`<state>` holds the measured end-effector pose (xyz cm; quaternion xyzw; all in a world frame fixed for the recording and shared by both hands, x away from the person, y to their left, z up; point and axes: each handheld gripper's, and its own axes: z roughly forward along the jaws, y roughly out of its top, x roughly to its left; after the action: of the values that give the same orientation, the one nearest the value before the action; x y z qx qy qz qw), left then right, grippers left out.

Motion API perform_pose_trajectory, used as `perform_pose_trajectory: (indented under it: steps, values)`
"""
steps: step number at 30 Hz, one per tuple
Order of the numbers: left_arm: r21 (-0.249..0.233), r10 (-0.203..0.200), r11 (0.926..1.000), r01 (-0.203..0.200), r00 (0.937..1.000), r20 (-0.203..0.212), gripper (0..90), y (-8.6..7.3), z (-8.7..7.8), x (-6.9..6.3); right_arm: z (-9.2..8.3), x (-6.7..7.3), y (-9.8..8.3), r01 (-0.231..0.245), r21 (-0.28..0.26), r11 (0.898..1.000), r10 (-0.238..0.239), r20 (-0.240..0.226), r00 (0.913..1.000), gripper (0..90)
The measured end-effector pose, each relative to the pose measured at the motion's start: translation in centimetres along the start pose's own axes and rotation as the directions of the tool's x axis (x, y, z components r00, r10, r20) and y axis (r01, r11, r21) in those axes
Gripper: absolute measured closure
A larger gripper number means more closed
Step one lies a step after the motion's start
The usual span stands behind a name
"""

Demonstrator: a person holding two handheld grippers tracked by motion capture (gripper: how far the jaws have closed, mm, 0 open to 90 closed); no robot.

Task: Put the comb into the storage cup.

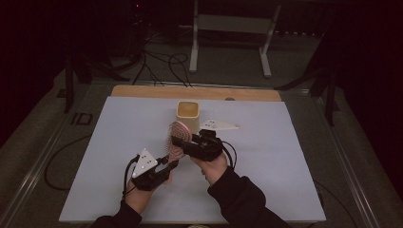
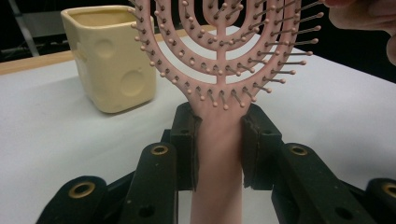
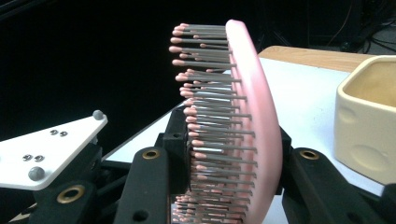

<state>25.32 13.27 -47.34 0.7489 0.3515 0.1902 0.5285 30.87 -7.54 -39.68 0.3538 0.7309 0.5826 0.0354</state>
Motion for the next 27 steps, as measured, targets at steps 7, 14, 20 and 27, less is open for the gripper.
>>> perform_pose_trajectory:
  steps: [7, 14, 20, 27]
  values:
    - [-0.006, -0.029, 0.9996, 0.029, 0.9993, 0.025, 70.2, 0.0, 0.0, 0.1, 0.0, 0.2, 0.1, 0.021, -0.012, 1.000, -0.021, -0.003, 0.9998, 64.5]
    - [0.031, -0.060, 0.9978, 0.058, 0.9968, 0.054, 61.8, -0.2, 0.2, 0.3, -0.2, 0.4, 0.7, 0.054, -0.029, 0.998, -0.055, -0.006, 0.9985, 64.5]
    - [0.067, -0.064, 0.9959, 0.060, 0.9957, 0.067, 53.5, -0.2, 0.1, 0.4, -0.3, 0.5, 1.1, 0.098, -0.043, 0.994, -0.098, 0.005, 0.9952, 64.5]
    - [0.085, -0.081, 0.9936, 0.075, 0.9943, 0.069, 39.2, -0.4, -0.4, 1.1, -0.7, 0.1, 1.8, 0.109, -0.067, 0.992, -0.108, 0.012, 0.9940, 64.5]
